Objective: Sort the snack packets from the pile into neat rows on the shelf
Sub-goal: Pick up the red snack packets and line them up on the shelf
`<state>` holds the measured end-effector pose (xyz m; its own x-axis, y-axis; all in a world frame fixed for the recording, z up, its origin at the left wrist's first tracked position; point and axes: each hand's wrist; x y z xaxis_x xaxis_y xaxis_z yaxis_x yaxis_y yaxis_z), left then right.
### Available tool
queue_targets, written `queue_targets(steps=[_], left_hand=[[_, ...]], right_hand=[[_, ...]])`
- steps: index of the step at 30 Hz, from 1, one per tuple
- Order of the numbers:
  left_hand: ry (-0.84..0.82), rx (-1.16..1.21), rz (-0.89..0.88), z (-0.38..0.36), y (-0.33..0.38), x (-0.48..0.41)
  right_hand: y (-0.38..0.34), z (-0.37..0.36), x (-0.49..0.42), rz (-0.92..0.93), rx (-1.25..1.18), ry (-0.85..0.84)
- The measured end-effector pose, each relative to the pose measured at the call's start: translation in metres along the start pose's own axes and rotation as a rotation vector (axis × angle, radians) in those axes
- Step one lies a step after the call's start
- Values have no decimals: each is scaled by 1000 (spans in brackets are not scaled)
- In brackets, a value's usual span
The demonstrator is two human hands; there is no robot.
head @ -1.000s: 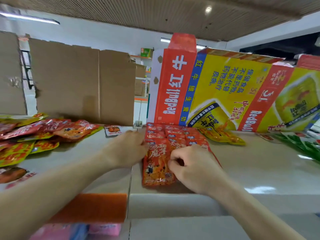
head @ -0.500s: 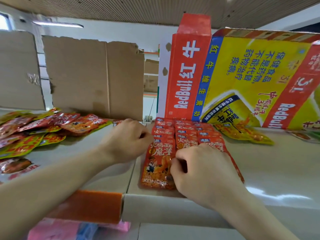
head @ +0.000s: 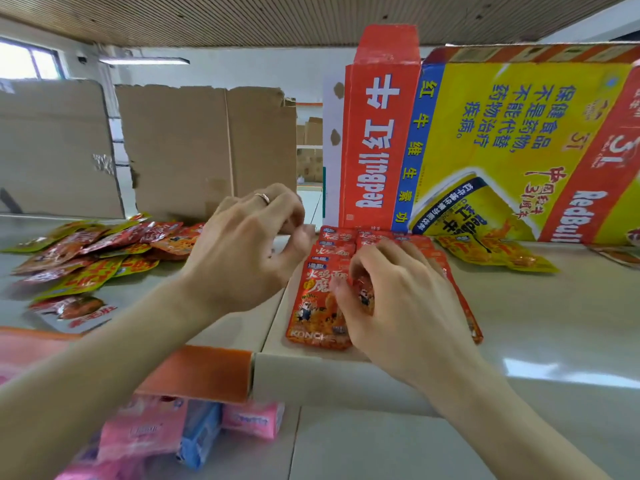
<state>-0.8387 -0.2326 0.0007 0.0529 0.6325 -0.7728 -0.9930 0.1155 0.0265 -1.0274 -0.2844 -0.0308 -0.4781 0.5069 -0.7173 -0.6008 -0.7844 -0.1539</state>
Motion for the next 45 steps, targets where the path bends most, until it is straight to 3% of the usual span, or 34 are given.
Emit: queue_targets(steps=[4,8,16,22,27,32,36,45], left_hand=[[11,-62,55,0,11,30],[-79,-17,223,-3,11,32],[-54,-39,205,-2,14,34],[21,104,147,9,15,35],[73,104,48,44,-22,51],[99,24,30,84,-107,80],[113,12,102,109,-179,92],[4,-65,118,123,-293,56]], right_hand=[[-2,3,4,6,41,89],[-5,4,6,29,145,96],[-3,3,5,-14,133,38],[-9,7,5,29,110,160],[-55,-1,-11,91,56,232],[-140,-43,-45,170,27,205],[-200,-75,-75,197,-76,106],[-255,-141,-184,-311,-97,-511]])
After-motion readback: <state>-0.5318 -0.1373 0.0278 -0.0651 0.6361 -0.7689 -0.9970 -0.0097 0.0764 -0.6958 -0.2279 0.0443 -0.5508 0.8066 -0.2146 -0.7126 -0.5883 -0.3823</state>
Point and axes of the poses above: each hand's wrist, its own x-axis away from the middle knuckle, its own z-axis out of the back of the hand, y = z × x
